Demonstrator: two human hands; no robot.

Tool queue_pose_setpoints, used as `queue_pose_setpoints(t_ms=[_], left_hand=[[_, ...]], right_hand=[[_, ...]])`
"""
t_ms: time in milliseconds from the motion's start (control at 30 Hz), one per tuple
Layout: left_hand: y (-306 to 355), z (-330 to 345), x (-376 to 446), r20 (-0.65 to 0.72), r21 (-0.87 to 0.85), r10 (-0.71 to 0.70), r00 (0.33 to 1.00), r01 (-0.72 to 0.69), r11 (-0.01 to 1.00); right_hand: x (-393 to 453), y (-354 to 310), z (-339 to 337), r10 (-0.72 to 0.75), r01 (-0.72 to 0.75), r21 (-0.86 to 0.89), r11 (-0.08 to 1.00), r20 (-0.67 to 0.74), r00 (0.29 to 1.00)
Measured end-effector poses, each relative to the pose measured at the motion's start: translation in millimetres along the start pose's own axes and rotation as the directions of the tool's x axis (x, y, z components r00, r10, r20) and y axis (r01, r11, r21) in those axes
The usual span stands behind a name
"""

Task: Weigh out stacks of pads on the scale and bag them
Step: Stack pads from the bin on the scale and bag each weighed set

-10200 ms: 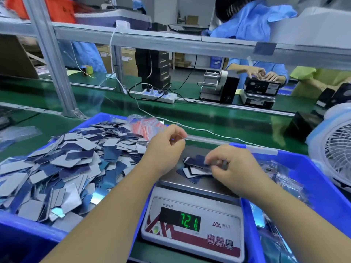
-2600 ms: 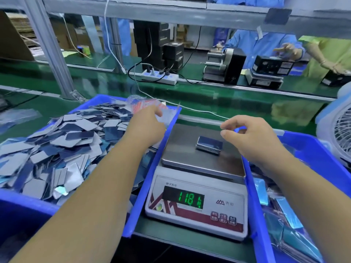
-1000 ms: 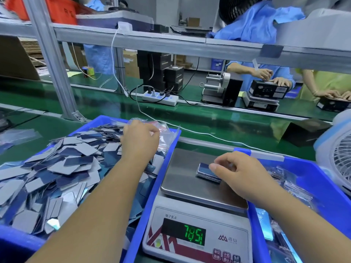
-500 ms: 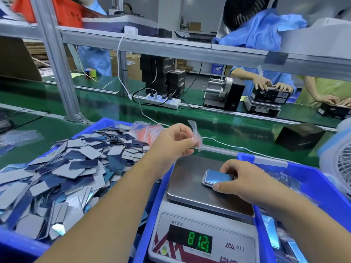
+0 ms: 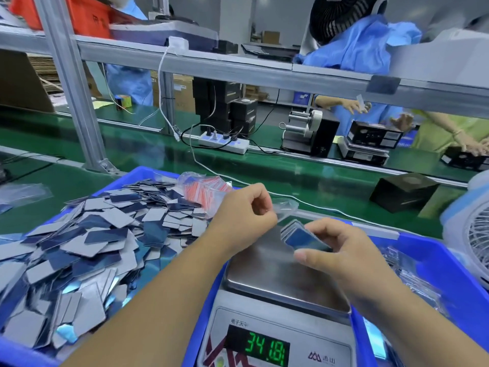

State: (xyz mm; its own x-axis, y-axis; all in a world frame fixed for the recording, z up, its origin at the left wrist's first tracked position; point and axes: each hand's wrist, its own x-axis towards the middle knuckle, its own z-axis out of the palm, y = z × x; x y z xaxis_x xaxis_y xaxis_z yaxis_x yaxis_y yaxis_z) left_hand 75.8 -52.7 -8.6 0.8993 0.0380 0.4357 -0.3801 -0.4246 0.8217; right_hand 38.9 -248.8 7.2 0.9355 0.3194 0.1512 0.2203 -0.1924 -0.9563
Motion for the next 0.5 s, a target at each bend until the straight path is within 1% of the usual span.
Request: queue_pose_setpoints(t_ms=[100, 200, 267, 333, 400, 500], left_hand=[[6, 3, 0, -0.016, 0.069, 0.106, 0.994, -0.105, 0.992], [11, 5, -2, 0.039, 0.163, 0.236, 0.971, -0.240, 0.957], [14, 7, -4, 0.065, 0.208, 0.321, 0.945, -0.328, 0.922], [17, 10, -5, 0.096, 0.223, 0.369, 0.925, -0.381, 0.897], [18, 14, -6, 0.107, 0.217, 0.387, 0.916, -0.401, 0.890], [19, 17, -8, 0.082, 0.192, 0.378, 0.922, -0.387, 0.902]], right_hand=[[4, 5, 2, -0.009, 0.021, 0.279, 0.960, -0.045, 0.999], [6, 5, 3, 0.024, -0.007, 0.429, 0.903, -0.034, 0.999], [6, 5, 1, 0.037, -0.017, 0.481, 0.876, -0.032, 0.999], [7, 6, 0, 0.055, -0.018, 0.503, 0.864, -0.058, 0.997], [9, 7, -1, 0.082, -0.020, 0.502, 0.865, -0.101, 0.992], [10, 9, 0, 0.108, -0.015, 0.489, 0.872, -0.163, 0.981]])
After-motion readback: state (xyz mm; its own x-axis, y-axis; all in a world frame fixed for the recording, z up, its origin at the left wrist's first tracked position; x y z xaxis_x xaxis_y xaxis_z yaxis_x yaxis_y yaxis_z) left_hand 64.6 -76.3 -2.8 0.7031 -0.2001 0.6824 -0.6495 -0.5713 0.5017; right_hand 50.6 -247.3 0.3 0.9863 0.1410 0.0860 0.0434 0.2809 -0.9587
